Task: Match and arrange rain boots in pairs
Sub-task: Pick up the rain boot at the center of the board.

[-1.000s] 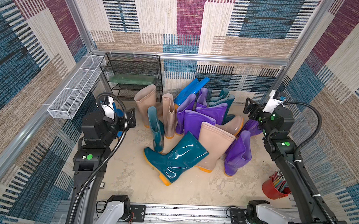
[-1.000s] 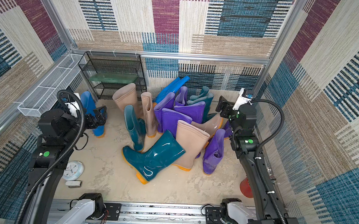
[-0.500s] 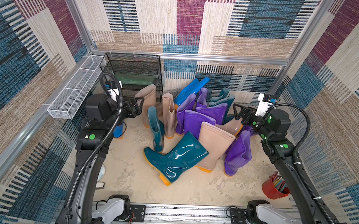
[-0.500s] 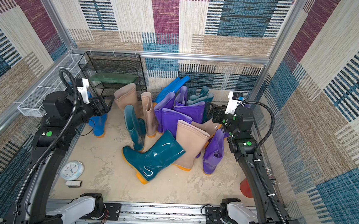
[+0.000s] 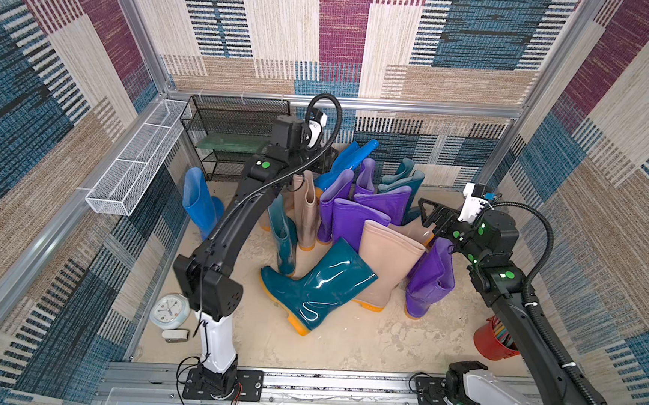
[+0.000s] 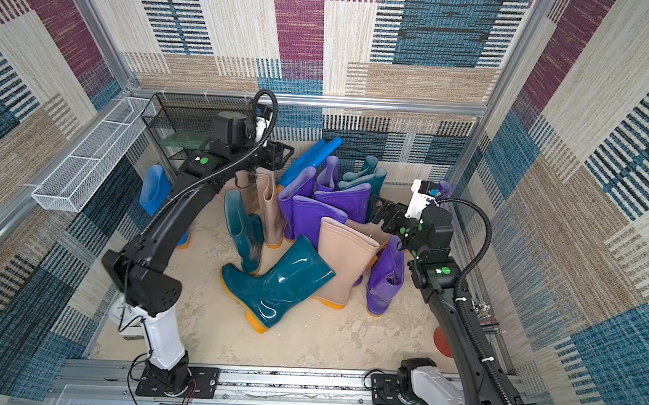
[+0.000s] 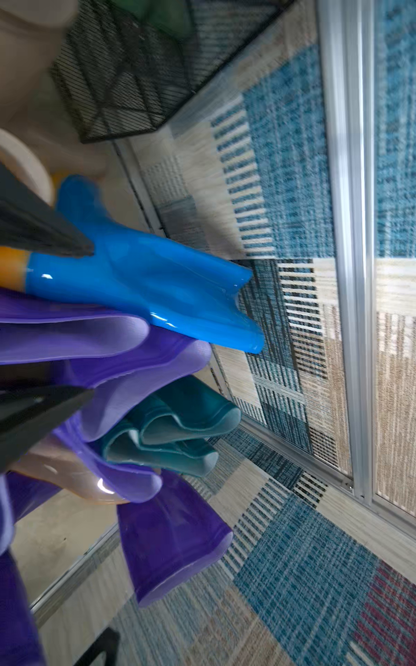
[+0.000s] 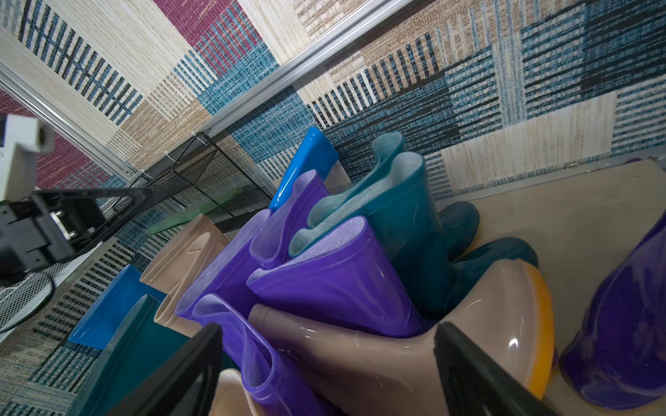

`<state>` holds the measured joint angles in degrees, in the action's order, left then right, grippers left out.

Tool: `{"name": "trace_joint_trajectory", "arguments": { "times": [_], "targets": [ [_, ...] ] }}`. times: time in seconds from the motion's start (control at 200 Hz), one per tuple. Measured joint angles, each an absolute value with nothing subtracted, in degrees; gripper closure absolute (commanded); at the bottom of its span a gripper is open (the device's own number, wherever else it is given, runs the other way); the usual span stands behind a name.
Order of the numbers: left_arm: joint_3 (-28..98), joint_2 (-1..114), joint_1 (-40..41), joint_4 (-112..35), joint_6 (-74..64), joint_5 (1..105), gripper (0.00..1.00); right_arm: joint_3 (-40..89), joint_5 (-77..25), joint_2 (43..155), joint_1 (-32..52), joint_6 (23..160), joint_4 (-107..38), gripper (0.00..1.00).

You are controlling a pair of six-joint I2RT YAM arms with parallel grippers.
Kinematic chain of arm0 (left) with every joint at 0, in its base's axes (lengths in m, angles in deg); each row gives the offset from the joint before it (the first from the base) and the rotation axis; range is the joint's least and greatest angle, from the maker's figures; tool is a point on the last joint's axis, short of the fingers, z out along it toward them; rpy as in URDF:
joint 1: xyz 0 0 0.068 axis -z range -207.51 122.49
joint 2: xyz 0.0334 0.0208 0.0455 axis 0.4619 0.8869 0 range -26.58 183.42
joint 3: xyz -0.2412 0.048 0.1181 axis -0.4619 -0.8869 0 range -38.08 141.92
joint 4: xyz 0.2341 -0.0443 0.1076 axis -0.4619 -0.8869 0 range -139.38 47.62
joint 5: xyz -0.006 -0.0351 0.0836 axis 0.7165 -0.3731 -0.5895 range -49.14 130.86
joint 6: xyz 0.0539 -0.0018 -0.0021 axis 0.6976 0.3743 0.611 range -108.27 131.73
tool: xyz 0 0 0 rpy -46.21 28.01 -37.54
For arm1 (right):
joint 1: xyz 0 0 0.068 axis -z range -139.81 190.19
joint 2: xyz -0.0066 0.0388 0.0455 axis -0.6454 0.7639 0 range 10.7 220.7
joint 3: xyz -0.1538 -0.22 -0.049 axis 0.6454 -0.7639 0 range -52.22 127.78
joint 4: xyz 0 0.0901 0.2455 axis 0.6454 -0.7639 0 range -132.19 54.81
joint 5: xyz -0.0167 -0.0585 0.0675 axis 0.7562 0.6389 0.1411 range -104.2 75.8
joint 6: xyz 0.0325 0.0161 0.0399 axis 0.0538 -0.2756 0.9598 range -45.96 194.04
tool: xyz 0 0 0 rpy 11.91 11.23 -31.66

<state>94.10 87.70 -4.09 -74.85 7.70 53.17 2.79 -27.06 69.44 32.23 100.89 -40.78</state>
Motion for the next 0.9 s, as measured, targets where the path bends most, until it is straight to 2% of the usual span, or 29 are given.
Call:
{"name": "trace_joint_trajectory", "arguments": {
  "times": [0.195,0.431,0.711,0.796,0.901],
  "targets": [
    [114.5,105.7,-2.2,-76.2,11.0,53.3,0.37,1.8,-27.1,70.1,32.2,101.0,-40.1,0.05],
    [115.1,115.0,-1.5,-70.3,11.0,52.1,0.36,1.7,-27.2,70.7,32.2,101.2,-39.3,0.04],
    [117.0,119.4,-0.2,-64.2,12.4,48.0,0.42,0.6,-26.7,70.4,32.3,99.7,-39.4,0.03],
    [116.7,119.5,0.1,-63.9,13.9,46.6,0.54,0.6,-26.4,70.5,32.3,99.6,-39.4,0.04],
    [115.4,119.3,0.4,-62.5,15.4,45.9,0.79,0.6,-26.4,70.5,32.3,99.6,-39.3,0.04]
  ]
}}
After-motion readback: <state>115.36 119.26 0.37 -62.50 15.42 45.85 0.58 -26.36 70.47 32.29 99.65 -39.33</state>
